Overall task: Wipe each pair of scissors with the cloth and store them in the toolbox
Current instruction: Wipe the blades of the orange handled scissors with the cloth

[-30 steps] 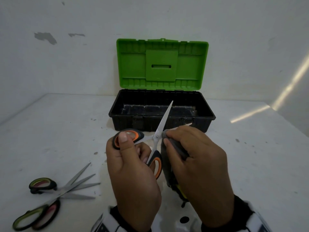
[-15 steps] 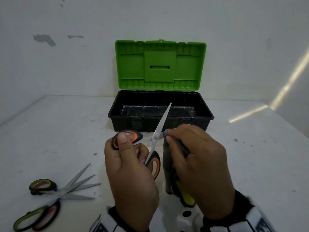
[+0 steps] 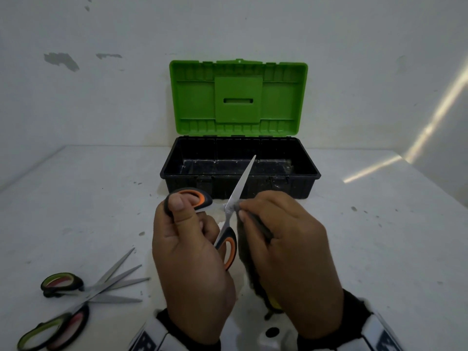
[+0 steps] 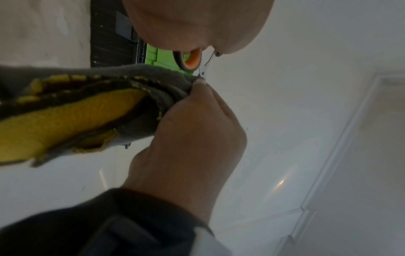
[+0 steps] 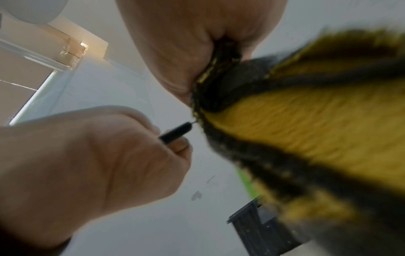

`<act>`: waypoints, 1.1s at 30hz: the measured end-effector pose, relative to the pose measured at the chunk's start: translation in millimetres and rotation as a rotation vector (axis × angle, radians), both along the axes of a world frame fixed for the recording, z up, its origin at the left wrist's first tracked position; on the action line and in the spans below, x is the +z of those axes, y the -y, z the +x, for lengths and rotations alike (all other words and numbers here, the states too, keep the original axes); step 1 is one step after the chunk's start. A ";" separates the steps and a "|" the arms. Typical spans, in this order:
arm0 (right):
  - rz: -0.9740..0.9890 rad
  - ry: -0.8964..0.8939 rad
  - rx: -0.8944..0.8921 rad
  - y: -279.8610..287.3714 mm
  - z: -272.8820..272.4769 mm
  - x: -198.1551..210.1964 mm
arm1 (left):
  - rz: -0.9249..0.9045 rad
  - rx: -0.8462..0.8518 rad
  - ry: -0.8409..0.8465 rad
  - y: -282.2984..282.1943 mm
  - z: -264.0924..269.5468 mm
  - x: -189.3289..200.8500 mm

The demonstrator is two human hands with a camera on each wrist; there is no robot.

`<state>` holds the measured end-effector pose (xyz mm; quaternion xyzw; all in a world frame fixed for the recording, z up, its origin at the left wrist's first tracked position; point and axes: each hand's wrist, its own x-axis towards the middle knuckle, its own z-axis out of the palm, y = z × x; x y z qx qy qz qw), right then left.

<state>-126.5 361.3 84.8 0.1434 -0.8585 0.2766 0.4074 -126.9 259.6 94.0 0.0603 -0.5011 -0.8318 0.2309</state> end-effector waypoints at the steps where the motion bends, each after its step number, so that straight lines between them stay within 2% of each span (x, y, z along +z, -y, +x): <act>1: -0.015 0.001 -0.019 -4.0 -1.2 0.0 | 0.000 -0.004 -0.002 -0.1 -0.1 -0.2; 12: -0.075 -0.008 -0.056 -9.1 -2.4 -2.6 | 0.014 0.012 0.021 0.1 1.3 -3.0; 17: -0.028 0.012 -0.001 3.3 1.2 -2.4 | 0.024 0.022 0.030 -2.3 1.5 -1.7; 22: -0.061 0.012 -0.084 -16.8 -3.3 -5.3 | 0.028 0.006 0.024 -1.2 2.0 -1.5; 27: -0.047 0.000 -0.020 -5.7 2.7 -2.4 | 0.077 -0.029 0.034 -1.5 1.0 2.4; 31: -0.078 -0.005 -0.114 -25.1 -0.2 -5.4 | 0.106 -0.050 0.055 -1.8 1.8 1.8; 33: -0.073 -0.021 -0.098 -22.6 -1.3 -7.0 | 0.116 -0.048 0.084 -3.3 2.3 0.8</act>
